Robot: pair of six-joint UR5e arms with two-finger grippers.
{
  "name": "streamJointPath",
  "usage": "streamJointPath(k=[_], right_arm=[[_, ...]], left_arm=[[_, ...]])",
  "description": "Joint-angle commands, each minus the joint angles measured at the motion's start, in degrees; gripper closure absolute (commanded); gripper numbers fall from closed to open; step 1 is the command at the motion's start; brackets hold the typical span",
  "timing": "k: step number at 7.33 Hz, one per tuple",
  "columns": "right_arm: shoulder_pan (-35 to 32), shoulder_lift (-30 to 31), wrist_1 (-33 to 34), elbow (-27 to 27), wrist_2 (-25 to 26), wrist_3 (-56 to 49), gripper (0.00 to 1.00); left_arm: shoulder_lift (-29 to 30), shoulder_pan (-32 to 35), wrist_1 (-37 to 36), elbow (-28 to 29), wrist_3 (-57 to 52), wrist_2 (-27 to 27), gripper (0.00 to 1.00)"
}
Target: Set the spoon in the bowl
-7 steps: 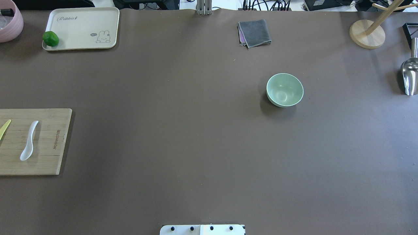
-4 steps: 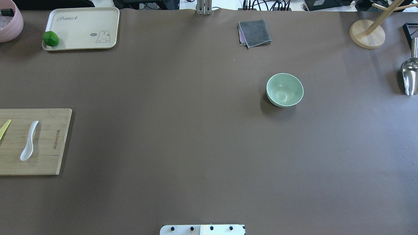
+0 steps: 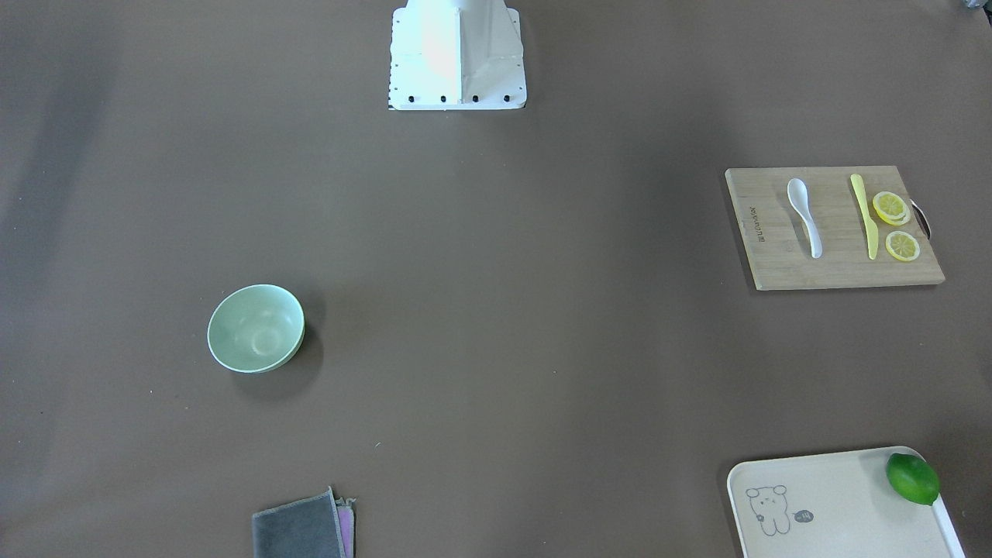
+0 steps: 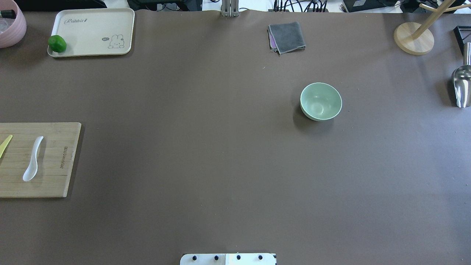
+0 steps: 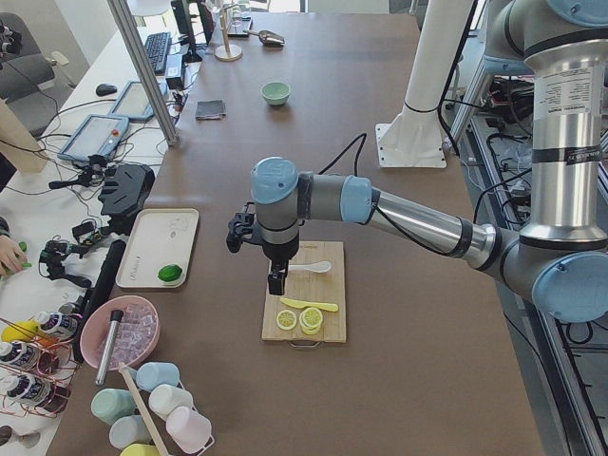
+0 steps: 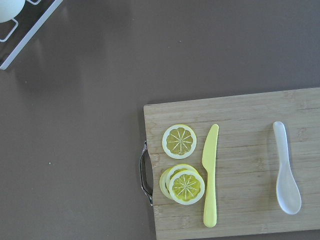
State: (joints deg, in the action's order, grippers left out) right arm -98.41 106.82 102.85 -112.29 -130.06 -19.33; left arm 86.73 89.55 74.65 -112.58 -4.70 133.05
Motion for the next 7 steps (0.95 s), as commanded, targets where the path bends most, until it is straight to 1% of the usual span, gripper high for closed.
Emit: streamJointPath(k=[1,2,3,4,5,6,7], right_arm=[[-2.64,-3.09,-2.20,-1.26,0.07,0.08,0.00],[-3.45,-5.28,-3.52,0.04,-0.28,2.43,0.00],[-3.54,-4.52,-4.31,-0.38,-0.19,4.63,0.00],[-3.55,-4.08,-6.93,-0.38,-0.72,5.17,0.00],[-3.55,-3.73,-9.31,-0.21,-2.55,5.44,0.00],[-3.28,-3.72,-9.59,-0.03,-3.87,6.92,0.00],[-1.28,-4.07,-9.77,-0.38,-4.23,11.64,0.00]], left_arm=[[2.03,0.01,9.91,1.82,0.30,0.10,0.02],[2.04,0.01,14.34,3.75,-0.04,0.19,0.02],[2.30,0.01,17.34,3.94,0.22,0.28,0.02],[3.08,0.01,18.42,4.03,0.31,3.06,0.02],[3.09,0.01,19.04,4.21,1.26,7.18,0.02],[2.22,-0.16,24.44,4.03,2.23,8.26,0.02],[1.60,-1.73,30.41,6.47,5.55,8.28,0.02]])
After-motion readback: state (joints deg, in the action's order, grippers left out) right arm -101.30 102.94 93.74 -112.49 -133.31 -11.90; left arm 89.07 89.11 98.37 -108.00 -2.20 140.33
